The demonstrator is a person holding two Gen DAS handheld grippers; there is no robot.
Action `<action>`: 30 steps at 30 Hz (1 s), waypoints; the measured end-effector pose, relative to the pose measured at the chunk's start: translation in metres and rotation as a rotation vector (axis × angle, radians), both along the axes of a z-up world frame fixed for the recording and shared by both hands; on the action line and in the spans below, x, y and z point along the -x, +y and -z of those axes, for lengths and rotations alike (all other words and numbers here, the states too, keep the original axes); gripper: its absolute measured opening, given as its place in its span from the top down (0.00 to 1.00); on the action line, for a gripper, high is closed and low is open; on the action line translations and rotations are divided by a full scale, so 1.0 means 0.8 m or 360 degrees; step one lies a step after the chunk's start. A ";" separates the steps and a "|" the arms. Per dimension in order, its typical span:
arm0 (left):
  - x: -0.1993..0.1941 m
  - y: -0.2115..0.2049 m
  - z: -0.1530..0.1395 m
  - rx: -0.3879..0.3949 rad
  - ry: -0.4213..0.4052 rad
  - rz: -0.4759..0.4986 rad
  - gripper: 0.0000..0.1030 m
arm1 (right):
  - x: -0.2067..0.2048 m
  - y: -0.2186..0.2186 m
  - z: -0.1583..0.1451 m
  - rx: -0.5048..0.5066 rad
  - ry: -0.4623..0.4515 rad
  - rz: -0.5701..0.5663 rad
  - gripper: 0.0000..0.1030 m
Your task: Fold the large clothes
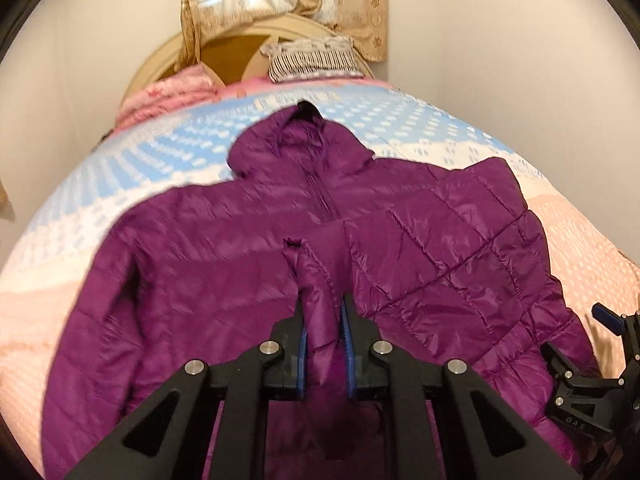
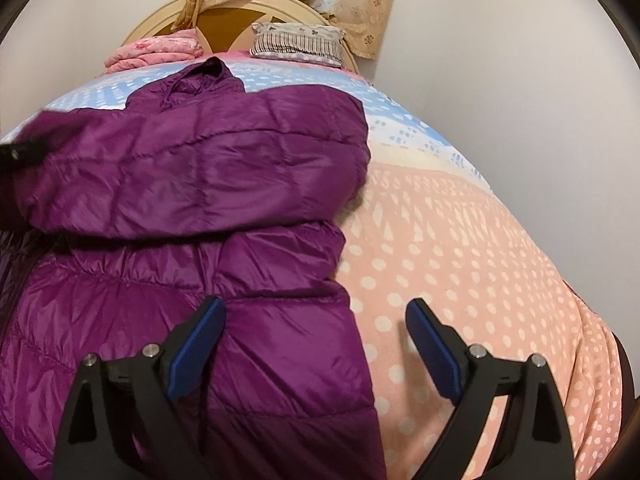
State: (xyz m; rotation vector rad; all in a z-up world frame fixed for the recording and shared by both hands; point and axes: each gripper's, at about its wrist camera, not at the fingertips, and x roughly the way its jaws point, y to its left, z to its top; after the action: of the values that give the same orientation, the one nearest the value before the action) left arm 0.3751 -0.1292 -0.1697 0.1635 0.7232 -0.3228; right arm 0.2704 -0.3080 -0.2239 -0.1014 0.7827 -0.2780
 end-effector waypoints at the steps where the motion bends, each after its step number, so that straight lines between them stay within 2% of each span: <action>1: 0.000 0.002 -0.001 -0.0027 -0.0020 -0.0006 0.87 | 0.001 -0.002 0.001 0.0002 0.0003 0.0003 0.07; 5: -0.002 0.014 0.015 -0.0184 -0.0064 -0.0088 0.86 | -0.002 -0.003 0.002 -0.0003 0.0019 0.0012 0.05; 8: -0.011 0.018 0.035 -0.0219 -0.0022 -0.0138 0.84 | -0.003 -0.006 0.004 -0.0024 0.0031 0.0016 0.04; 11: -0.013 0.019 0.050 -0.0250 0.0027 -0.0191 0.65 | -0.002 -0.009 0.004 -0.0057 0.0035 0.0014 0.04; 12: -0.011 0.021 0.048 -0.0239 0.0018 -0.0203 0.54 | -0.001 -0.012 0.003 -0.0087 0.0038 0.0006 0.04; 13: -0.008 0.025 0.044 -0.0228 -0.0002 -0.0221 0.44 | -0.001 -0.014 0.002 -0.0109 0.0043 -0.0005 0.04; 14: -0.005 0.030 0.038 -0.0221 -0.0035 -0.0250 0.38 | 0.002 -0.021 -0.002 -0.0158 0.0061 -0.0038 0.04; 15: -0.001 0.037 0.028 -0.0218 -0.0091 -0.0289 0.27 | 0.004 -0.026 -0.009 -0.0202 0.0081 -0.0064 0.05; 16: 0.004 0.044 0.016 -0.0212 -0.0167 -0.0320 0.20 | 0.005 -0.028 -0.015 -0.0230 0.0082 -0.0071 0.07; 18: 0.011 0.056 -0.003 -0.0190 -0.0306 -0.0370 0.16 | 0.011 -0.044 -0.045 -0.0304 -0.0002 -0.0047 0.11; 20: 0.011 0.063 -0.020 -0.0168 -0.0383 -0.0407 0.14 | 0.008 -0.053 -0.070 -0.0345 -0.0063 -0.0032 0.16; 21: 0.009 0.063 -0.024 -0.0155 -0.0389 -0.0409 0.13 | 0.001 -0.061 -0.087 -0.0366 -0.0115 -0.0008 0.25; 24: -0.006 0.045 -0.024 -0.0122 -0.0330 -0.0387 0.13 | -0.036 -0.074 -0.110 -0.0405 -0.0161 -0.0020 0.50; 25: -0.012 0.039 -0.022 -0.0122 -0.0306 -0.0389 0.13 | -0.055 -0.079 -0.111 -0.0461 -0.0168 -0.0040 0.54; 26: -0.021 0.031 -0.012 -0.0126 -0.0261 -0.0390 0.13 | -0.072 -0.083 -0.109 -0.0511 -0.0180 -0.0038 0.55; 28: -0.037 0.019 0.007 -0.0182 -0.0211 -0.0420 0.13 | -0.101 -0.082 -0.101 -0.0512 -0.0194 -0.0032 0.55; 30: -0.050 0.011 0.027 -0.0234 -0.0170 -0.0433 0.13 | -0.126 -0.072 -0.082 -0.0531 -0.0164 -0.0102 0.55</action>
State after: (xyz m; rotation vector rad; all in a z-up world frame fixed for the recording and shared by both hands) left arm 0.4153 -0.1206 -0.1913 0.2174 0.6537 -0.0008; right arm 0.3712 -0.3658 -0.1584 0.2008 0.7125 -0.0886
